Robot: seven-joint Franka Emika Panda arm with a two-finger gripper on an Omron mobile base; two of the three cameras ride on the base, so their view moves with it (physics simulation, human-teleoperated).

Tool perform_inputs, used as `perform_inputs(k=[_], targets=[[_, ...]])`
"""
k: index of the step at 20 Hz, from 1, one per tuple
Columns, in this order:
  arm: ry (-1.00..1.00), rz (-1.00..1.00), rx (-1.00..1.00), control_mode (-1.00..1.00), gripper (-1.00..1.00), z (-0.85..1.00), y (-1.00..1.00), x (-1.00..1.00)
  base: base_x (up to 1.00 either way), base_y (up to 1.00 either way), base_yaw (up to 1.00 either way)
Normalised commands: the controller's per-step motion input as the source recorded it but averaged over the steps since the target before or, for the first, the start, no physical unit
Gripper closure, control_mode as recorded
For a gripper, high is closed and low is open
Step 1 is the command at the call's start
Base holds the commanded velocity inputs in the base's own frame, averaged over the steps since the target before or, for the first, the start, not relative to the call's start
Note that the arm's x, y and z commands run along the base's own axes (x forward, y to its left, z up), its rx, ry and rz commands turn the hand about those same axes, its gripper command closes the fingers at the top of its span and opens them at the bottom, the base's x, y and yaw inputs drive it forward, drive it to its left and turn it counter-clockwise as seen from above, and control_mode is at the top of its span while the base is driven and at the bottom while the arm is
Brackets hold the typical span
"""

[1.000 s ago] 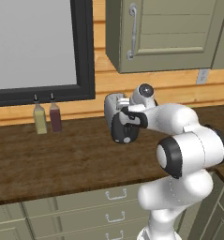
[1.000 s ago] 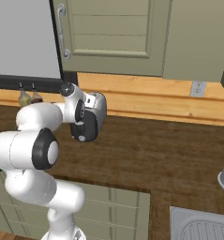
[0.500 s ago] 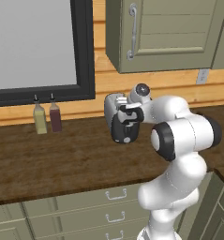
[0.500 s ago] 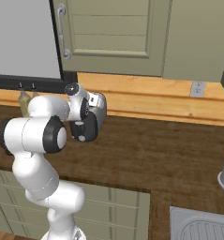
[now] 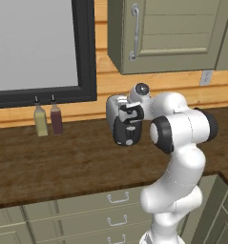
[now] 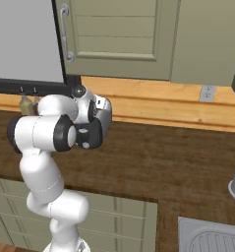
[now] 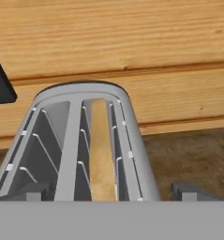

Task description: Start the toaster. Once the lever pops up, take the bread to the plate on the dining counter.

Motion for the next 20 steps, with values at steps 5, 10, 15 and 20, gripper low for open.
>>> perform_inputs(k=[5, 10, 15, 20], targets=[[0.0, 0.0, 0.0, -1.0, -1.0, -0.15, 0.0, 0.29, 0.0, 0.0, 0.0], [0.0, 0.0, 0.0, -1.0, 1.0, -0.25, 0.0, 0.14, 0.0, 0.0, 0.0], [-0.03, 0.0, 0.0, -1.0, 1.0, -0.1, 0.0, -0.01, 0.0, 0.0, 0.0], [-0.15, 0.0, 0.0, -1.0, 1.0, 0.02, 0.0, -0.13, 0.0, 0.0, 0.0]])
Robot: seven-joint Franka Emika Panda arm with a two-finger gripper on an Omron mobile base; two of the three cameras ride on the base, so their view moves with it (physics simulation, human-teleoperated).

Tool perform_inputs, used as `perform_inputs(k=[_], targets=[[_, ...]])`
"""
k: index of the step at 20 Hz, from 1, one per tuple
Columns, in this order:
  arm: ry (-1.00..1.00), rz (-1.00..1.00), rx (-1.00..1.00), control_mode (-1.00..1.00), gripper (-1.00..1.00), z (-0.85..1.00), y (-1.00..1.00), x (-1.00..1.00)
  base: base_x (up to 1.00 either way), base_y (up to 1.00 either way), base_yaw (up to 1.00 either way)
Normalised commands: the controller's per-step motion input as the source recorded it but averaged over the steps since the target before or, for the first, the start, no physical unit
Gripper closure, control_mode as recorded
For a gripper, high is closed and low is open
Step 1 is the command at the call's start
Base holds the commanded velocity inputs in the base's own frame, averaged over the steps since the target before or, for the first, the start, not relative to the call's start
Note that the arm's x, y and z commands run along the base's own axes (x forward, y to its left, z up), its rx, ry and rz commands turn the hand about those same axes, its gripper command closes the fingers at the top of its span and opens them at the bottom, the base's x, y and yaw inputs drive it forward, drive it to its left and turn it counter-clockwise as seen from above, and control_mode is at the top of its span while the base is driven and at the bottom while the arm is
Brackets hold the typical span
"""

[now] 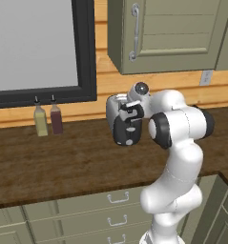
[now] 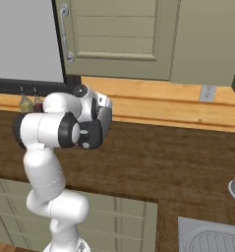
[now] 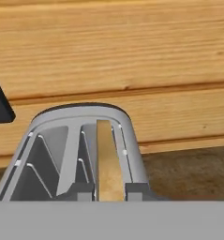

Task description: Start the toaster. Once the lever pops up, take the bread to the plate on the dining counter.

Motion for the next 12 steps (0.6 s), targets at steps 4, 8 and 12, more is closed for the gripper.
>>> perform_inputs(k=[4, 8, 12], targets=[[-0.22, 0.0, 0.01, -1.0, 1.0, 0.28, 0.0, -0.11, 0.0, 0.0, 0.0], [-0.27, 0.0, 0.0, -1.0, 1.0, 0.46, 0.0, -0.21, 0.0, 0.0, 0.0], [-0.3, 0.0, 0.0, -1.0, 1.0, 0.73, 0.1, -0.35, 0.0, 0.0, 0.0]])
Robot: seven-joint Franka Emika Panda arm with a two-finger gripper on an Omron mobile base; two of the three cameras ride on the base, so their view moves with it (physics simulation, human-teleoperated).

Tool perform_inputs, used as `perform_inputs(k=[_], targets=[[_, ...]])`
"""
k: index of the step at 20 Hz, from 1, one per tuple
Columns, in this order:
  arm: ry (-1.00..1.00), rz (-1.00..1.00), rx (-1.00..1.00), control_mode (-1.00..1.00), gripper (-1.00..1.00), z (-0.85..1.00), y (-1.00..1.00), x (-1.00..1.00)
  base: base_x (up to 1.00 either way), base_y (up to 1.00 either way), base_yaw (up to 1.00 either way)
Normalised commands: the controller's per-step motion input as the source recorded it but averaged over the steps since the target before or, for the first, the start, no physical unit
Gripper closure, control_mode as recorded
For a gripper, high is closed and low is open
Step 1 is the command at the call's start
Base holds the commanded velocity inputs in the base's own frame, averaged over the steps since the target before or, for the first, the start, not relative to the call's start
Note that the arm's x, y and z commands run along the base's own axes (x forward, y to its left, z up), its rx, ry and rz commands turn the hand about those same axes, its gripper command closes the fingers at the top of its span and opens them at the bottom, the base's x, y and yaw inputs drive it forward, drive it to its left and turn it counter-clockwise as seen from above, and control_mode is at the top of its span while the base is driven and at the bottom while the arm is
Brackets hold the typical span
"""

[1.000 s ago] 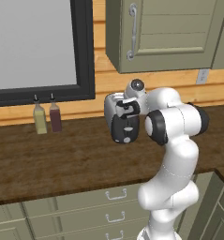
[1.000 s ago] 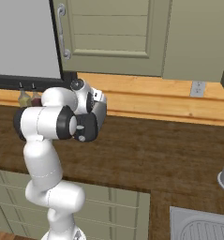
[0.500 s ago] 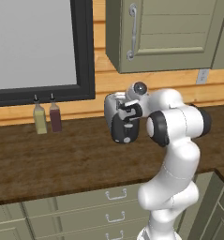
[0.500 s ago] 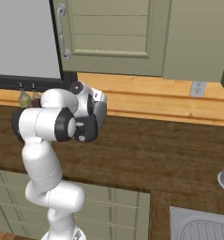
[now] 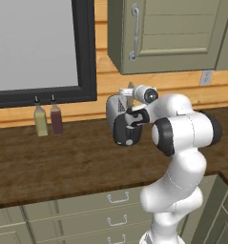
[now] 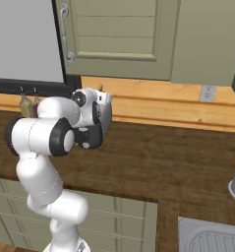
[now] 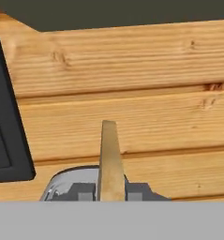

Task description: Start the toaster. Once the lever pops up, take the bread to the plate on the dining counter.

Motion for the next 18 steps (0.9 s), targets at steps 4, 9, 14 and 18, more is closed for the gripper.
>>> perform_inputs(k=[4, 9, 14, 18], targets=[[-0.16, 0.0, 0.05, -1.0, 1.0, 0.72, 0.21, -0.37, 0.0, 0.0, 0.0], [0.02, 0.0, 0.06, -1.0, 1.0, 0.44, 0.3, -0.46, 0.0, 0.0, 0.0], [0.11, 0.0, 0.1, -1.0, 1.0, 0.63, 0.16, -0.66, 0.0, 0.0, 0.0], [0.21, 0.0, 0.09, -1.0, 1.0, 0.5, 0.03, -0.67, 0.0, 0.0, 0.0]])
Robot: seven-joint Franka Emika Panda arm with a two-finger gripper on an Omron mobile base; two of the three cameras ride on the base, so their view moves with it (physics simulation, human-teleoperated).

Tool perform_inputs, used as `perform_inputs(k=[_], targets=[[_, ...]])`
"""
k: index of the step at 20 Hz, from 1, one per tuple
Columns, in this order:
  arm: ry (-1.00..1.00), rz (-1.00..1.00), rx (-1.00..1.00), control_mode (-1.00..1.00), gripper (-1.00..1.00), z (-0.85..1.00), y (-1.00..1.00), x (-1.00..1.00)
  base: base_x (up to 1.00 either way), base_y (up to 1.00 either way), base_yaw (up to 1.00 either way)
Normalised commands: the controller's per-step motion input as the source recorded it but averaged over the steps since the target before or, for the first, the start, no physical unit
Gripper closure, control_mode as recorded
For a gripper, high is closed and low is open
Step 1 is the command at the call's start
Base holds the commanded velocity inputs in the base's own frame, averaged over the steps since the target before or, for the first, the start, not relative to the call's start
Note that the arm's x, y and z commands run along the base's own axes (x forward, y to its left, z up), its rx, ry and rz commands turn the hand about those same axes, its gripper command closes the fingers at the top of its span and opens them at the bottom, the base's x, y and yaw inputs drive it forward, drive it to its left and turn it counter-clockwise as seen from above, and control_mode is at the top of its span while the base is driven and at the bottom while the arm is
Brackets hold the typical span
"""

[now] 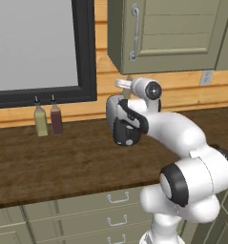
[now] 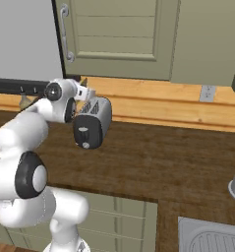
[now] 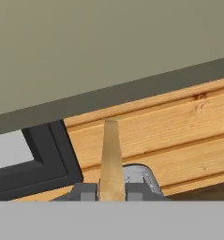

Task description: Start the toaster. Once the lever pops up, take the bread to the plate on the dining counter.

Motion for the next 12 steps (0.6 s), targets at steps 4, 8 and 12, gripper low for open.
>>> perform_inputs(k=[4, 8, 12], targets=[[0.2, 0.0, 0.04, -1.0, 1.0, 0.19, 0.04, -0.82, 0.0, 0.0, 0.0], [0.17, 0.0, 0.01, -1.0, 1.0, 0.02, 0.05, -0.99, 0.0, 0.0, 0.0], [0.16, 0.0, 0.0, -1.0, 1.0, 0.19, 0.04, -1.0, 0.0, 0.0, 0.0]])
